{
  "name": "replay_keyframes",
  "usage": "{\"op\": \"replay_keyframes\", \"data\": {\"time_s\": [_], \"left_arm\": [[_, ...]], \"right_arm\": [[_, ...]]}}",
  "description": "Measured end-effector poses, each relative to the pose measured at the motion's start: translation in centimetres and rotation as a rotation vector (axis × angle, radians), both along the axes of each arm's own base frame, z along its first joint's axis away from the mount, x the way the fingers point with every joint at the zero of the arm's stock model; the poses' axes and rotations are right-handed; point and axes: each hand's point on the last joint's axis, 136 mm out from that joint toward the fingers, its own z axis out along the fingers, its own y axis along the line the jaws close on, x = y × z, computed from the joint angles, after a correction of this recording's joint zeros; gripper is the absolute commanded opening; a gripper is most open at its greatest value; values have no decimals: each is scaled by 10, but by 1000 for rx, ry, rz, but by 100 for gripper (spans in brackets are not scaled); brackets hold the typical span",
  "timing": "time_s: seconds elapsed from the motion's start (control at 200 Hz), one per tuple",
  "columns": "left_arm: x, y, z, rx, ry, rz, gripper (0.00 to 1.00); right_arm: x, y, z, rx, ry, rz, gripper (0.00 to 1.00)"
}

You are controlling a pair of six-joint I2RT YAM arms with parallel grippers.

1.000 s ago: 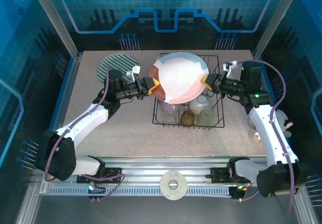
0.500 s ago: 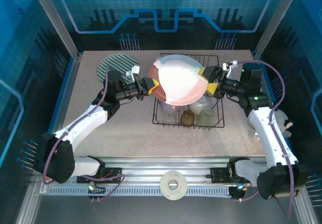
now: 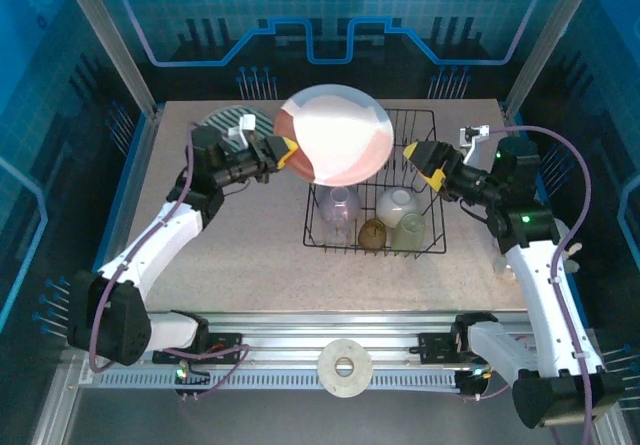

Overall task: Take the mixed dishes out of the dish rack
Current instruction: Place the plate on the plate.

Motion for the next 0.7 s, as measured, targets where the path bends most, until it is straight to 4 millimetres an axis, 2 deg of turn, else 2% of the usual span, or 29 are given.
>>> {"op": "replay_keyframes", "data": {"time_s": [0.05, 0.135, 0.145, 0.17, 0.225, 0.3, 0.42, 0.45, 0.58, 0.59, 0.7], "left_arm": [[6, 15, 7, -2, -11, 40, 0], [17, 49, 20, -4, -36, 128, 0], [19, 58, 23, -3, -45, 152, 0], [20, 63, 25, -3, -50, 164, 0], [25, 91, 30, 0, -65, 235, 0], [30, 120, 32, 7, -73, 305, 0], [42, 160, 22, 11, -50, 402, 0], [49, 173, 15, 8, -37, 429, 0], [73, 205, -18, -7, 31, 486, 0], [77, 209, -28, -9, 52, 494, 0], [94, 228, -76, -16, 165, 523, 0]], "right_arm": [[0, -1, 0, -15, -7, -6, 100], [0, -4, -2, -38, -14, -16, 100], [0, -4, -3, -41, -13, -18, 100], [1, -5, -3, -46, -14, -20, 100], [1, -5, -5, -59, -15, -25, 100], [0, -4, -7, -75, -18, -22, 100], [-2, 1, -12, -104, -19, -9, 100], [-3, 2, -14, -115, -19, -5, 100], [-6, 7, -19, -145, -16, 12, 100], [-6, 7, -19, -147, -16, 11, 100], [-8, 9, -24, -157, -7, 17, 100]]}}
